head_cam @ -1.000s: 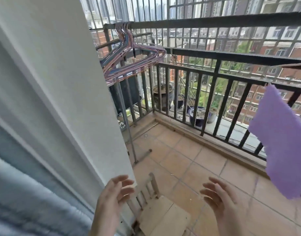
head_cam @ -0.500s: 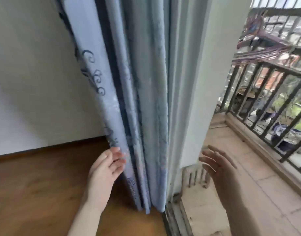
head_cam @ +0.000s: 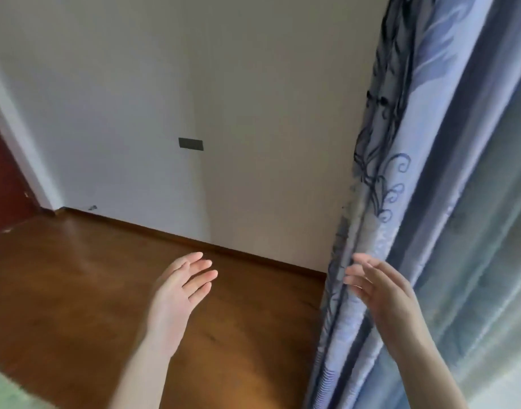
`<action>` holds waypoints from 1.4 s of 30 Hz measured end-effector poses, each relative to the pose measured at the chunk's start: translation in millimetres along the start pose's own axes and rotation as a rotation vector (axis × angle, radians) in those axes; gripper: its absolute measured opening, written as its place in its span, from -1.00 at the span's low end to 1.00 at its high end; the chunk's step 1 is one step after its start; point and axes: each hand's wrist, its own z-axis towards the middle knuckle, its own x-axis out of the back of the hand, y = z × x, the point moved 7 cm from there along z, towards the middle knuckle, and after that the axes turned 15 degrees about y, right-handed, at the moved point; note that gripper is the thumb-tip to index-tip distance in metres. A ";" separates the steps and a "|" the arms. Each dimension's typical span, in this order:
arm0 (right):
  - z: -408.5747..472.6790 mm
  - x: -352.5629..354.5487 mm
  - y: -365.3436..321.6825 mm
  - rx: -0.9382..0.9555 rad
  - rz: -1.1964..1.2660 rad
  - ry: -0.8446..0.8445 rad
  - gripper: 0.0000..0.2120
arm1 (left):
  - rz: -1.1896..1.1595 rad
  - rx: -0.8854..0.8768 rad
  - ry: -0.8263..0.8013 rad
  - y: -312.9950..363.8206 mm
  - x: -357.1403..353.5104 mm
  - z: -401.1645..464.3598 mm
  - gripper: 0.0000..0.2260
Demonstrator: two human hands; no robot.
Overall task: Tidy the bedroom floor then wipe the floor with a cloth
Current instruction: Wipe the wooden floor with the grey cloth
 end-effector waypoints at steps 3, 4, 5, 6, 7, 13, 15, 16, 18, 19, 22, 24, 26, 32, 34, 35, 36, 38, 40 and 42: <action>29.8 -36.6 10.3 -0.041 -0.008 -0.063 -0.78 | -0.017 -0.029 0.056 8.8 5.4 24.6 -0.76; 41.1 -51.0 15.0 -0.059 -0.010 -0.086 -0.77 | -0.037 -0.042 0.084 11.5 6.1 33.3 -0.76; 52.7 -66.0 20.8 -0.073 -0.012 -0.111 -0.76 | -0.062 -0.064 0.124 14.3 7.9 43.2 -0.77; 64.0 -82.4 26.9 -0.083 -0.011 -0.137 -0.76 | -0.092 -0.090 0.174 18.5 9.8 53.5 -0.78; 74.9 -99.4 33.2 -0.092 -0.004 -0.169 -0.76 | -0.123 -0.116 0.220 22.6 11.9 64.4 -0.79; 141.2 -185.0 64.7 -0.225 0.086 -0.340 -0.81 | -0.161 -0.191 0.338 44.9 13.5 130.1 -0.76; 167.2 -210.6 68.0 -0.256 0.100 -0.368 -0.82 | -0.157 -0.212 0.395 53.4 15.2 151.6 -0.76; 179.4 -224.0 68.9 -0.261 0.099 -0.386 -0.82 | -0.157 -0.224 0.417 57.3 15.3 161.5 -0.76; 204.1 -251.8 75.2 -0.269 0.103 -0.419 -0.81 | -0.152 -0.263 0.451 64.2 16.3 179.3 -0.76; 216.5 -266.1 81.3 -0.284 0.107 -0.429 -0.81 | -0.145 -0.290 0.479 67.7 18.1 186.6 -0.76; 242.8 -313.0 105.3 -0.380 0.078 -0.487 -0.81 | -0.134 -0.311 0.590 76.1 29.3 204.4 -0.79; 249.9 -350.4 128.3 -0.441 0.009 -0.564 -0.80 | -0.136 -0.273 0.643 83.4 42.3 216.1 -0.80; 255.1 -386.9 151.2 -0.475 -0.059 -0.642 -0.80 | -0.125 -0.239 0.706 90.0 66.0 230.9 -0.80; 302.9 -537.5 245.4 -0.733 -0.187 -1.042 -0.35 | -0.192 -0.206 0.807 121.6 138.9 299.0 -0.79; 310.4 -596.4 244.0 -0.635 0.045 -1.108 -0.55 | -0.226 -0.224 0.809 138.9 157.7 327.9 -0.78; 290.7 -611.0 220.7 -0.561 0.042 -1.034 -0.71 | -0.245 -0.237 0.806 149.1 166.5 342.3 -0.78; 261.3 -624.5 203.6 -0.532 0.048 -1.094 -0.78 | -0.272 -0.257 0.794 161.4 175.5 355.4 -0.79; 234.1 -655.0 202.8 -0.553 0.039 -0.985 -0.83 | -0.296 -0.311 0.759 189.6 191.5 379.9 -0.84; 222.0 -690.3 186.3 -0.507 0.116 -0.922 -0.83 | -0.266 -0.401 0.739 223.4 207.3 400.2 -0.85; 217.3 -742.7 175.6 -0.416 0.155 -0.973 -0.84 | -0.206 -0.486 0.747 253.6 226.6 419.5 -0.84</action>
